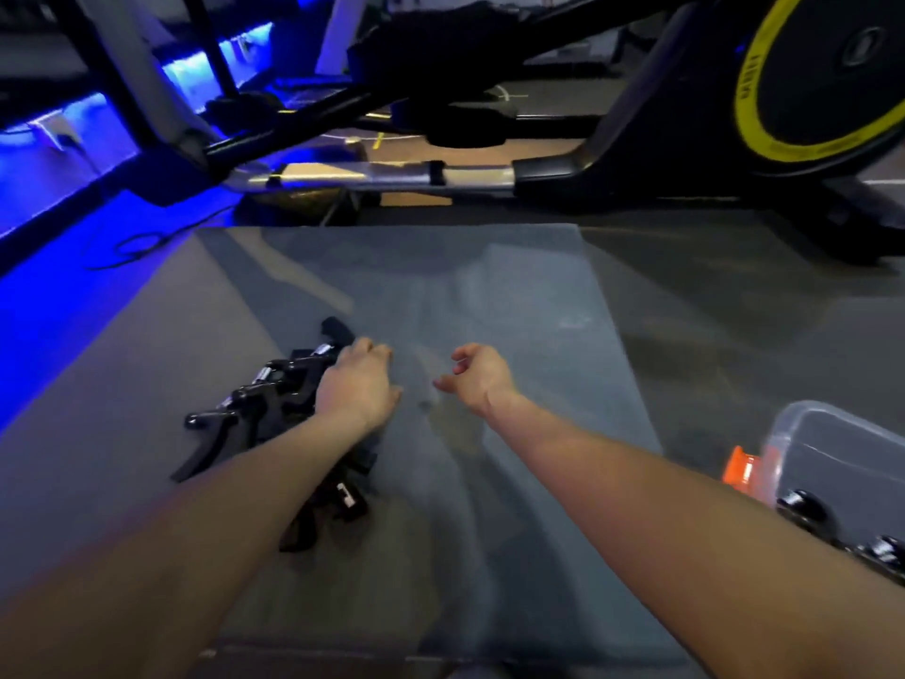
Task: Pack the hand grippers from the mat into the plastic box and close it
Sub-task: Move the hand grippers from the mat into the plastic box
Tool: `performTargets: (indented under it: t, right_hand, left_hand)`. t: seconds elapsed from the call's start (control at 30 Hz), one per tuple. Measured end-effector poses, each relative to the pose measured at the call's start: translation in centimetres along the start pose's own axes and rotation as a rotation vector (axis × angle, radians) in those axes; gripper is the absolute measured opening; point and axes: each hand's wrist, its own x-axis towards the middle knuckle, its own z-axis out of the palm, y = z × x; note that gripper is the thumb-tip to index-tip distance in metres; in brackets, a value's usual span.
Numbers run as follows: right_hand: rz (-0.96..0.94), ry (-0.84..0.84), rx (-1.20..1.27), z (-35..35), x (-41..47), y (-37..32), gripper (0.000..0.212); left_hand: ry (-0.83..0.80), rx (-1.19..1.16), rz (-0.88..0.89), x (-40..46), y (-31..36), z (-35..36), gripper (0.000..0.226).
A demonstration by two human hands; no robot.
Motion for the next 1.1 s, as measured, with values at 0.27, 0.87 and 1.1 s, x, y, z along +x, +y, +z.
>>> performTargets:
  t: [0.27,0.87,1.1]
  right_hand:
    - [0.023,-0.089,0.081,5.8,2.1,-1.1,0.043]
    - [0.052,-0.076,0.189,5.2,3.8,0.0,0.043]
    - [0.021,-0.03,0.219,1.6,3.0,0.0,0.027]
  left_hand:
    - [-0.012,-0.082,-0.145,1.6,-6.1,0.5,0.053]
    - [0.01,-0.177,-0.435,4.1,-3.7,1.5,0.042]
    - [0.099,-0.625,-0.42,3.2,-2.0,-1.0,0.017]
